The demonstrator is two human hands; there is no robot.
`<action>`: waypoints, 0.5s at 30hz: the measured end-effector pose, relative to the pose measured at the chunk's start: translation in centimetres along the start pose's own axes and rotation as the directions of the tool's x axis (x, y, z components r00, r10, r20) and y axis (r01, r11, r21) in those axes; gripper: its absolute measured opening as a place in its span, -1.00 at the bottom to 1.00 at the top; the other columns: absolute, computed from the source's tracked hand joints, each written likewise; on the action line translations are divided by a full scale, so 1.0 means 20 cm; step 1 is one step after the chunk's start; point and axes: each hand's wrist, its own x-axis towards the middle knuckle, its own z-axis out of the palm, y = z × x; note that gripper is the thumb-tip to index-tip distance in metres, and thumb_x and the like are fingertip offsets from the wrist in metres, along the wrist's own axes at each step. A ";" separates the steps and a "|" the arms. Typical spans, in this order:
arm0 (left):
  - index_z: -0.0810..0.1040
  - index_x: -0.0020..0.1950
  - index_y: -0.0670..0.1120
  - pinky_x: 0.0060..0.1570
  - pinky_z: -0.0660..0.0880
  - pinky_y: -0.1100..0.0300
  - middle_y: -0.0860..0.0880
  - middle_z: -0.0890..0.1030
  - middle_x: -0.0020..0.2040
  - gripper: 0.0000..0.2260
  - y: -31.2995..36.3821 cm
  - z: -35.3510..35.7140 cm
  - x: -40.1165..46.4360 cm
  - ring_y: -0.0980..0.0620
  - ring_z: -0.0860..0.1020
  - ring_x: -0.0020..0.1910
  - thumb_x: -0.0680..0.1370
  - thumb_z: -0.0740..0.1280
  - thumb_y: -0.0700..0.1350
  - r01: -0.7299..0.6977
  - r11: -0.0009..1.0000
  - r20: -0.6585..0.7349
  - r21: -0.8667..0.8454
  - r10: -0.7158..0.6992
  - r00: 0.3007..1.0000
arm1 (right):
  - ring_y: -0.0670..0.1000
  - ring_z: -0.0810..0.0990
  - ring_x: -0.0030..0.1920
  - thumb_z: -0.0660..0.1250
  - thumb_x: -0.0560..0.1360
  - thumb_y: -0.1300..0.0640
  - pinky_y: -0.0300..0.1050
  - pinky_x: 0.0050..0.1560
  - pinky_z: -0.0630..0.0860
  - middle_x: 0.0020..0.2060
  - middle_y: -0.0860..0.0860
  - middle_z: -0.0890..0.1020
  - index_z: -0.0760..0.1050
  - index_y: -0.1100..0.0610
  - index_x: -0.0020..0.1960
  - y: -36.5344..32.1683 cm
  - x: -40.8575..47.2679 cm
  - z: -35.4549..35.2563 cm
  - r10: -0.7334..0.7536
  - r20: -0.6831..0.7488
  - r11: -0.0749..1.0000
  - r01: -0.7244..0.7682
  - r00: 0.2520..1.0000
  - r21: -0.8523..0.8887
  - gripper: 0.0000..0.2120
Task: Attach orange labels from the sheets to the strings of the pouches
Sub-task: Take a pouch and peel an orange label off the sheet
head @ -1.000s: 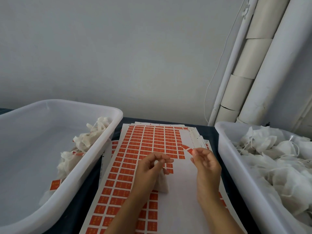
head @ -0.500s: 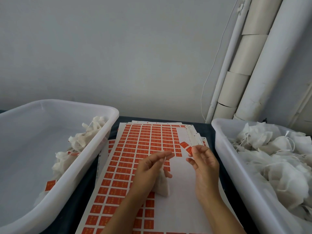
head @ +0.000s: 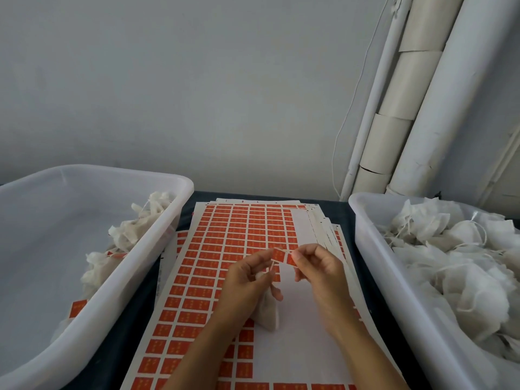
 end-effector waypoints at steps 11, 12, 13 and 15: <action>0.53 0.21 0.13 -0.20 0.57 0.29 0.07 0.70 -0.06 -0.64 -0.01 -0.01 0.00 0.00 0.66 -0.31 0.55 0.30 -0.29 -0.028 0.999 0.138 0.038 0.023 0.990 | -0.12 0.60 -0.27 0.38 0.47 0.12 -0.40 -0.34 0.49 -0.26 -0.07 0.62 0.54 0.07 -0.13 0.02 0.00 0.02 -0.003 0.048 0.987 0.011 0.999 -0.160 -0.97; 0.53 0.21 0.12 -0.19 0.56 0.30 0.05 0.70 -0.09 -0.64 -0.01 -0.01 0.00 0.00 0.67 -0.31 0.55 0.30 -0.29 -0.029 0.999 0.144 0.036 0.023 0.989 | -0.09 0.60 -0.24 0.38 0.47 0.12 -0.40 -0.33 0.49 -0.24 -0.07 0.63 0.54 0.06 -0.13 0.02 0.00 0.02 -0.004 0.044 0.986 0.011 0.999 -0.164 -0.97; 0.52 0.22 0.12 -0.19 0.56 0.30 0.04 0.70 -0.11 -0.64 -0.01 -0.01 -0.01 0.01 0.67 -0.31 0.55 0.30 -0.29 -0.031 0.999 0.149 0.034 0.025 0.988 | -0.07 0.60 -0.22 0.38 0.47 0.11 -0.40 -0.32 0.49 -0.23 -0.07 0.63 0.54 0.06 -0.13 0.02 0.00 0.02 -0.006 0.041 0.986 0.013 0.999 -0.168 -0.97; 0.52 0.22 0.12 -0.19 0.56 0.30 0.03 0.70 -0.12 -0.64 0.00 -0.01 -0.01 0.01 0.66 -0.31 0.55 0.30 -0.29 -0.032 0.999 0.155 0.027 0.027 0.988 | -0.07 0.60 -0.20 0.39 0.46 0.11 -0.40 -0.29 0.50 -0.23 -0.09 0.63 0.54 0.04 -0.14 0.02 0.00 0.02 -0.011 0.039 0.984 0.018 0.999 -0.178 -0.96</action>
